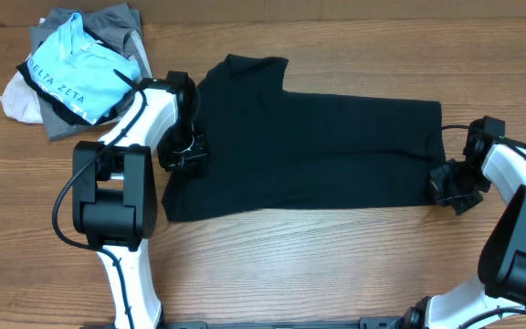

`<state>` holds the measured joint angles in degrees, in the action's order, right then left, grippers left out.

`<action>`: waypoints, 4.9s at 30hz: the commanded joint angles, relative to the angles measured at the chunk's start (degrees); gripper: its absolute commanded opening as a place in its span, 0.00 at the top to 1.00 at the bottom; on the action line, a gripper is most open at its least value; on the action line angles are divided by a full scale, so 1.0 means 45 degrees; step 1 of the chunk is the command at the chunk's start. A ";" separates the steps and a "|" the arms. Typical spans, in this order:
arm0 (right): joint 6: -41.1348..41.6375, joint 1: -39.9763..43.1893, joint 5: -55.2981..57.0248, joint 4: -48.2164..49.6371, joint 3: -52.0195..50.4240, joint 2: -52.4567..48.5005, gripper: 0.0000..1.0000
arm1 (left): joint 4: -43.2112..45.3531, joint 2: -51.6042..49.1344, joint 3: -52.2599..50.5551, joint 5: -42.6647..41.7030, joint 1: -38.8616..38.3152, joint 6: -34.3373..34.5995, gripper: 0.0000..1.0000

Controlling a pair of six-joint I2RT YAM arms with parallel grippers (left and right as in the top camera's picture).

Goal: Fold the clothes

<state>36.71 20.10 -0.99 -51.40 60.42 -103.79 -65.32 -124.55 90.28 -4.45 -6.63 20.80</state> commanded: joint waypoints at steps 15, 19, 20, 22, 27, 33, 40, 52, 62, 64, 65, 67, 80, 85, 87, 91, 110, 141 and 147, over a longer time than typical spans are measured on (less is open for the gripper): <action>0.2909 0.0175 0.2730 -0.1520 -0.0204 -0.0151 0.96 | -0.1307 -0.0359 0.0044 0.0748 0.0087 0.0291 0.96; 0.2409 0.0262 0.2467 -0.1928 0.0306 0.0627 0.96 | -0.1311 -0.0355 0.0044 0.0792 0.0092 0.0345 0.96; 0.1977 0.0228 0.2229 -0.1899 0.0457 0.0845 0.96 | -0.1297 -0.0359 0.0044 0.0787 0.0087 0.0345 0.96; 0.0918 0.0160 0.1588 -0.1792 0.0850 0.1336 0.96 | -0.1277 -0.0359 0.0044 0.0792 0.0087 0.0413 0.96; -0.0942 0.0107 -0.0806 -0.0510 0.1341 0.1773 0.96 | -0.1035 -0.0355 0.0044 0.0753 0.0087 0.0437 0.94; -0.1175 0.0015 -0.1491 0.0209 0.1311 0.0622 0.96 | -0.0947 -0.0355 0.0044 0.0748 0.0087 0.0432 0.92; -0.1166 -0.0039 -0.1506 0.0413 0.1287 -0.0821 0.96 | -0.0889 -0.0355 0.0044 0.0748 0.0087 0.0432 0.93; 0.0573 -0.0015 -0.0039 0.0282 -0.0053 -0.1564 0.96 | -0.0957 -0.0355 0.0044 0.0748 0.0087 0.0442 0.95; 0.2511 0.0000 0.1336 -0.0714 -0.0495 -0.1418 0.96 | -0.1880 -0.0355 0.0044 0.0758 0.0087 0.0704 0.96; 0.2526 0.0000 0.1642 -0.0806 -0.0495 -0.1297 0.96 | -0.2123 -0.0345 0.0044 0.0758 0.0087 0.0816 0.96; 0.2521 0.0000 0.1768 -0.0869 -0.0495 -0.1239 0.96 | -0.2259 -0.0345 0.0044 0.0758 0.0063 0.0826 0.96; 0.2535 0.0005 0.1991 -0.0967 -0.0495 -0.1122 0.96 | -0.2574 -0.0345 0.0044 0.0763 0.0024 0.0869 0.96; 0.1826 0.1554 0.1923 -0.1438 0.0622 -0.0840 0.96 | -0.3337 0.0617 0.0039 0.1005 -0.0466 0.1515 0.96; 0.0942 0.1579 0.1739 -0.2569 0.2565 -0.0685 0.89 | -0.3031 0.2414 0.0073 0.1214 -0.0733 0.1671 0.96; 0.0476 0.1506 0.1282 -0.3055 0.3531 -0.0685 0.71 | -0.2710 0.3109 0.0262 0.1171 -0.0826 0.1622 0.96; -0.0403 0.1438 -0.0680 -0.3415 0.5217 -0.0685 0.35 | -0.1627 0.3784 0.1588 -0.0039 -0.1141 0.0491 0.73; -0.2273 -0.0131 -0.3021 -0.3837 0.6955 -0.0685 0.00 | 0.2254 -0.2064 0.9850 -0.3847 -0.2574 0.0243 0.07; -0.2555 -0.0335 -0.1311 -0.4745 0.6955 -0.0685 0.00 | 0.4396 -0.5897 1.0399 -0.2914 -0.2531 0.2579 0.12; -0.2550 -0.0335 -0.1311 -0.4697 0.6955 -0.0685 0.00 | 0.4726 -0.5897 1.0399 -0.2871 -0.2526 0.2574 0.16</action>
<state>25.45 18.72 -7.42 -72.88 90.63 -107.31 -44.77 -150.12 135.50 -18.22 -18.13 31.64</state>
